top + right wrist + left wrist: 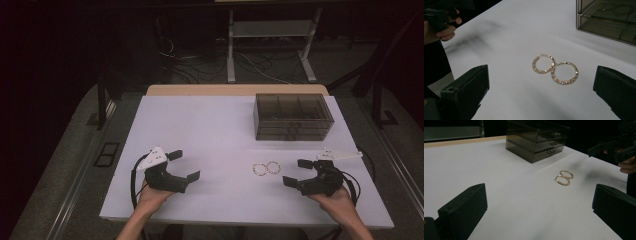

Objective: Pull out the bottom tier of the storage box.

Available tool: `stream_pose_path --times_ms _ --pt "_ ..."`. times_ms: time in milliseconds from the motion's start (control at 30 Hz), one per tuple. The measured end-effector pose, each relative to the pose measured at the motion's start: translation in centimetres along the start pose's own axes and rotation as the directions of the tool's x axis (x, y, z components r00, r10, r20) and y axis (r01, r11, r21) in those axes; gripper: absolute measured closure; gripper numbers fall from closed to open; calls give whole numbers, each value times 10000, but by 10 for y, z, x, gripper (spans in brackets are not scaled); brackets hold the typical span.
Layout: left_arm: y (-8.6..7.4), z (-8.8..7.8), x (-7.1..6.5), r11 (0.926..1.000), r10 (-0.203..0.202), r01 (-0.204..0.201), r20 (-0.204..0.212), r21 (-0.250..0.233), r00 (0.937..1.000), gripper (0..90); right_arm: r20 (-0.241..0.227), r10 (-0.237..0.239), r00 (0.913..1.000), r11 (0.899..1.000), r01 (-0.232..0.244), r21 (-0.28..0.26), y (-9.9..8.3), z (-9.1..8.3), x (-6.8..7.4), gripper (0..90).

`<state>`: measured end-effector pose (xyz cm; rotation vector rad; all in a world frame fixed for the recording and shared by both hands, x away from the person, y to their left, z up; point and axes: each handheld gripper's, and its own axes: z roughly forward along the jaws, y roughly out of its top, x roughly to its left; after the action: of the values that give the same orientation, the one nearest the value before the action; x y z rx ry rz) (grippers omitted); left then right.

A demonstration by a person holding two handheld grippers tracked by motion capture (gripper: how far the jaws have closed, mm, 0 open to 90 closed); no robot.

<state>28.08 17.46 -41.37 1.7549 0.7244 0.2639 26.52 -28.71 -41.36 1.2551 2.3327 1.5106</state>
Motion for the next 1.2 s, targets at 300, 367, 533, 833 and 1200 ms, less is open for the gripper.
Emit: stream_pose_path --times_ms 300,367,533,833,1200 --pt "-1 0 0 10000 -41 41 23 51 10000 0 -29 35 10000 10000 -35 47 0 -1 0 0" --pt "-1 0 0 10000 -32 32 28 60 10000 0 -25 10 10000 10000 -9 40 -1 -1 0 0" --pt "-1 0 -1 9999 -18 18 62 112 10000 0 -15 -7 10000 10000 8 46 0 -2 2 0" --pt "-2 -2 -4 9999 -60 60 1 127 10000 0 36 -198 9998 9991 197 377 7 -5 8 0" --pt "-3 -2 -6 9999 -103 104 -47 117 9999 0 20 46 10000 9991 -47 430 22 -3 3 0"
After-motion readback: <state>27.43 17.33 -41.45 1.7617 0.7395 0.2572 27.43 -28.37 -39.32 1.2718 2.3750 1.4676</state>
